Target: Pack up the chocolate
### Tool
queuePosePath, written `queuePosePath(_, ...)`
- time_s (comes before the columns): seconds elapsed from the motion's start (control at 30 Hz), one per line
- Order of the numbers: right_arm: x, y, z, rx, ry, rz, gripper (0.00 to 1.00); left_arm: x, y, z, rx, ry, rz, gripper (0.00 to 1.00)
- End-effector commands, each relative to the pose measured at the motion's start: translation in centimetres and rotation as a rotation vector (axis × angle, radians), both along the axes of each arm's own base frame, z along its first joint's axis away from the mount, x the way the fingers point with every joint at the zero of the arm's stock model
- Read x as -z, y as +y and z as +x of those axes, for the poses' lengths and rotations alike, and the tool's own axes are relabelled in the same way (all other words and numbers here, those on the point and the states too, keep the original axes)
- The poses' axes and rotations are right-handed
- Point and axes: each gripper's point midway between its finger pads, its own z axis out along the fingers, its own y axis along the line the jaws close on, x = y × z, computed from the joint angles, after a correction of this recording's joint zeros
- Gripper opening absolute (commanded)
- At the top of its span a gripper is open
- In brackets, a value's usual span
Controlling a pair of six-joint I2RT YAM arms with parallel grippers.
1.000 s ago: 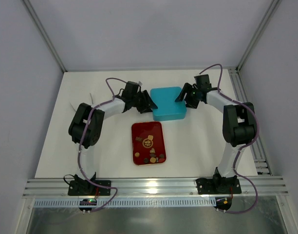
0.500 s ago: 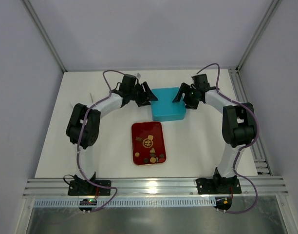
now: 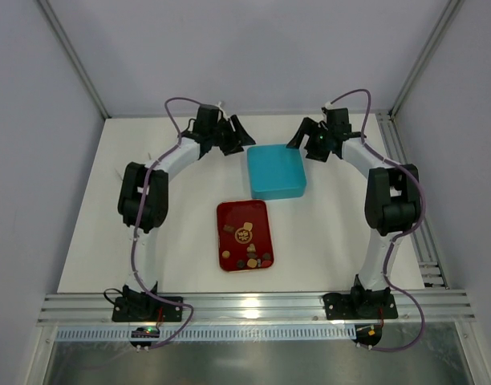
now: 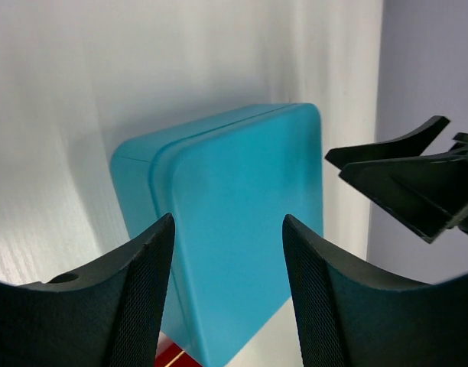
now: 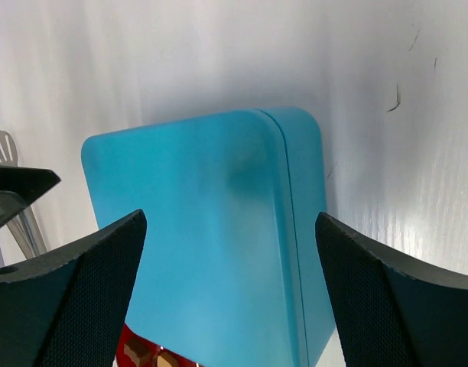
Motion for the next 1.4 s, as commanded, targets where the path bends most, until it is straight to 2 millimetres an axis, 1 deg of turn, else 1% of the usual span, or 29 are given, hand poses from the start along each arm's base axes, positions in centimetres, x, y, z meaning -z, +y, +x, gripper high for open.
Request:
queuePosePath(0.0, -0.8, 0.5, 2.2, -0.027, -0.074, 0.01, 0.91, 1.8, 0.3, 0.6, 0.004, 0.016, 0.056, 0.58)
queuePosePath(0.07, -0.6, 0.5, 2.7, -0.029, -0.085, 0.007, 0.91, 2.6, 0.6, 0.7, -0.003, 0.02, 0.076, 0.58)
queuePosePath(0.1, -0.2, 0.6, 3.1, -0.03, -0.082, 0.006, 0.92, 2.8, 0.6, 0.8, -0.004, 0.019, 0.08, 0.58)
queuePosePath(0.17, 0.3, 0.5, 3.3, -0.028, -0.067, -0.001, 0.92, 3.5, 0.6, 0.8, -0.004, 0.027, 0.089, 0.58)
queuePosePath(0.3, 1.1, 0.5, 3.7, -0.023, -0.053, -0.008, 0.91, 4.1, 0.5, 1.0, 0.003, 0.033, 0.09, 0.58)
queuePosePath(0.43, 1.6, 0.4, 3.7, -0.019, -0.033, -0.014, 0.89, 5.0, 0.6, 1.0, 0.0, 0.047, 0.101, 0.58)
queuePosePath(0.47, 2.1, 0.4, 3.7, -0.019, -0.022, -0.017, 0.88, 5.2, 0.7, 1.0, -0.003, 0.052, 0.105, 0.58)
queuePosePath(0.63, 3.3, 0.2, 3.5, -0.01, 0.011, -0.03, 0.86, 6.8, 1.1, 0.9, -0.027, 0.089, 0.126, 0.56)
queuePosePath(0.77, 4.2, 0.3, 3.5, -0.01, 0.036, -0.041, 0.84, 8.7, 1.2, 0.6, -0.039, 0.137, 0.151, 0.54)
queuePosePath(0.87, 4.9, 0.7, 3.5, -0.017, 0.057, -0.048, 0.82, 10.2, 1.4, 0.3, -0.048, 0.167, 0.187, 0.53)
queuePosePath(0.97, 5.4, 1.0, 3.5, -0.021, 0.073, -0.054, 0.8, 11.6, 1.4, -0.3, -0.051, 0.202, 0.216, 0.5)
queuePosePath(1.1, 5.6, 1.5, 3.5, -0.026, 0.08, -0.067, 0.79, 12.9, 1.5, -0.8, -0.064, 0.234, 0.243, 0.47)
queuePosePath(1.23, 6.7, 1.7, 3.2, -0.03, 0.112, -0.086, 0.77, 14.5, 1.9, -1.6, -0.074, 0.271, 0.268, 0.44)
queuePosePath(1.37, 7.4, 1.9, 2.8, -0.036, 0.135, -0.102, 0.76, 16.0, 2.3, -2.4, -0.089, 0.301, 0.293, 0.42)
